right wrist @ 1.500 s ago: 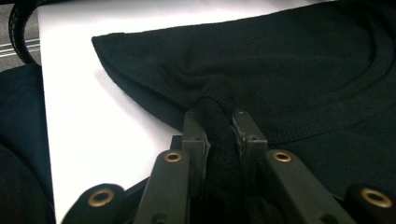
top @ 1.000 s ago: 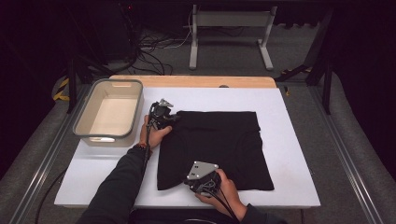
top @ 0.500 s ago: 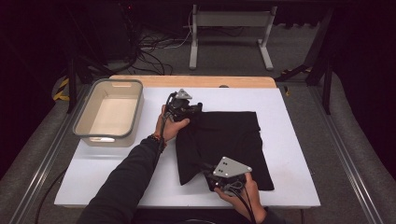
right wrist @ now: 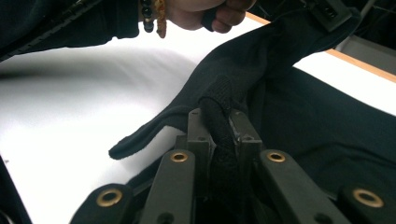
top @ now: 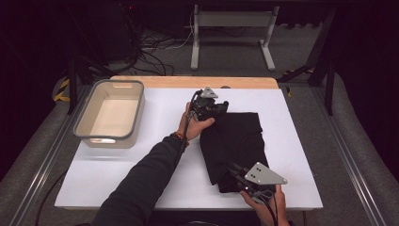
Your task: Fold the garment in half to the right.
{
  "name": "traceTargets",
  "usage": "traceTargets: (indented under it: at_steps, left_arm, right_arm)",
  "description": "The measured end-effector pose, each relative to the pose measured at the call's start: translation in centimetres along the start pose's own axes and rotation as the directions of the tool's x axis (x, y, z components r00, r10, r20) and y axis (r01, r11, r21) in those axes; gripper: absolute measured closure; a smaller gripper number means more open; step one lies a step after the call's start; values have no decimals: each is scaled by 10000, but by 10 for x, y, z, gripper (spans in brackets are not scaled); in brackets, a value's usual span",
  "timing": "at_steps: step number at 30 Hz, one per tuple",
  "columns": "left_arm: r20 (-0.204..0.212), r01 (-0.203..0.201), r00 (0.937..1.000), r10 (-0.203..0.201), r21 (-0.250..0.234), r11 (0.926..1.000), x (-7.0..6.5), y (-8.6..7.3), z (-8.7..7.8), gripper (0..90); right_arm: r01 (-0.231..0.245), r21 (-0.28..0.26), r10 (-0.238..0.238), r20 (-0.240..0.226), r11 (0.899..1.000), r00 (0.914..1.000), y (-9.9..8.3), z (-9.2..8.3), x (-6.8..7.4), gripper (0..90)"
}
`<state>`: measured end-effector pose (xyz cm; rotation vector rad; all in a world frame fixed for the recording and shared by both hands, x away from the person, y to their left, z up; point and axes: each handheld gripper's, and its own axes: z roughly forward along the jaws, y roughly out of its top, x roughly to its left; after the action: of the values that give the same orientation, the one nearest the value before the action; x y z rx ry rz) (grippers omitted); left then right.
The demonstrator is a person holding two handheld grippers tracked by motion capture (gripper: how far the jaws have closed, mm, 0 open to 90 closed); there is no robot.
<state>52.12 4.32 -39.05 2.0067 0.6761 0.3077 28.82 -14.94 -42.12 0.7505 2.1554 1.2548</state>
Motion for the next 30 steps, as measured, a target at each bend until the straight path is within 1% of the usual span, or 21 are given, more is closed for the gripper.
traceTargets:
  at_steps: [4,5,6,7,9,11,13,14,15,17,20,21,22,23,24,25,26,27,28,29,30]
  left_arm:
    - [203,-115,9997,117,-123,9999,-11,10,13,811]
    - [203,-115,9997,117,-123,9999,-11,10,13,810]
    - [274,-138,9995,144,-219,9997,-16,13,20,805]
    - [284,-80,9996,86,-236,9997,-19,14,23,788]
    - [223,-44,9997,50,-265,9996,-23,16,29,701]
    - [80,-188,9998,189,-218,9996,-28,17,34,599]
    - [-1,-188,9998,188,-267,9995,-32,17,34,534]
    - [-195,-282,9994,278,-208,9994,-33,18,32,465]
    - [-333,-419,9986,414,-143,9990,-35,18,29,422]
    - [-644,-664,9958,655,-123,9977,-37,18,19,361]
    - [-757,-889,9933,872,-185,9959,-40,13,-6,278]
    - [-757,-889,9933,872,-185,9959,-40,13,-6,249]
    - [-738,-1043,9920,1028,-167,9944,-41,9,-18,211]
    - [-802,-1236,9894,1214,-223,9921,-44,0,-37,204]
    - [-758,-1293,9890,1269,-279,9912,-45,-7,-48,193]
    - [-758,-1293,9890,1269,-279,9912,-45,-7,-48,186]
    - [-759,-1420,9873,1395,-298,9894,-47,-22,-68,185]
    - [-847,-1550,9847,1521,-280,9875,-48,-29,-78,178]
    - [-847,-1550,9847,1521,-280,9875,-48,-29,-78,175]
    - [-987,-1805,9793,1768,-293,9831,-51,-45,-95,174]
    - [-1109,-1863,9769,1825,-250,9822,-53,-52,-102,168]
  right_arm:
    - [-160,130,158,210,9998,9997,-8,-7,-5,813]
    - [-191,177,186,286,9997,9994,-9,-8,-7,813]
    - [-202,230,194,362,9995,9992,-11,-9,-8,813]
    - [-226,258,215,387,9994,9990,-12,-10,-10,813]
    - [-228,347,209,540,9991,9983,-14,-11,-12,812]
    - [-272,558,236,648,9981,9976,-17,-11,-14,811]
    - [-338,758,285,698,9966,9972,-19,-9,-15,807]
    - [-325,861,266,696,9958,9972,-20,-9,-16,800]
    - [-319,972,258,637,9948,9976,-20,-8,-17,792]
    - [-288,1121,224,581,9933,9981,-21,-7,-17,749]
    - [-232,1328,178,416,9909,9990,-21,-5,-16,579]
    - [-232,1328,178,416,9909,9990,-21,-5,-16,579]
    - [-236,1366,183,399,9903,9990,-20,-3,-14,523]
    - [-10,1425,-8,124,9898,9999,-16,0,-9,442]
    - [260,1404,-283,141,9898,9995,-13,1,-6,424]
    - [430,1316,-452,139,9904,9989,-11,1,-4,402]
    - [465,1165,-477,78,9921,9988,-9,1,-3,390]
    - [499,1018,-501,-3,9936,9987,-6,2,-2,388]
    - [506,927,-505,-37,9944,9987,-4,3,0,381]
    - [665,872,-657,-129,9940,9978,0,5,2,382]
    - [751,817,-740,-159,9938,9971,2,6,4,381]
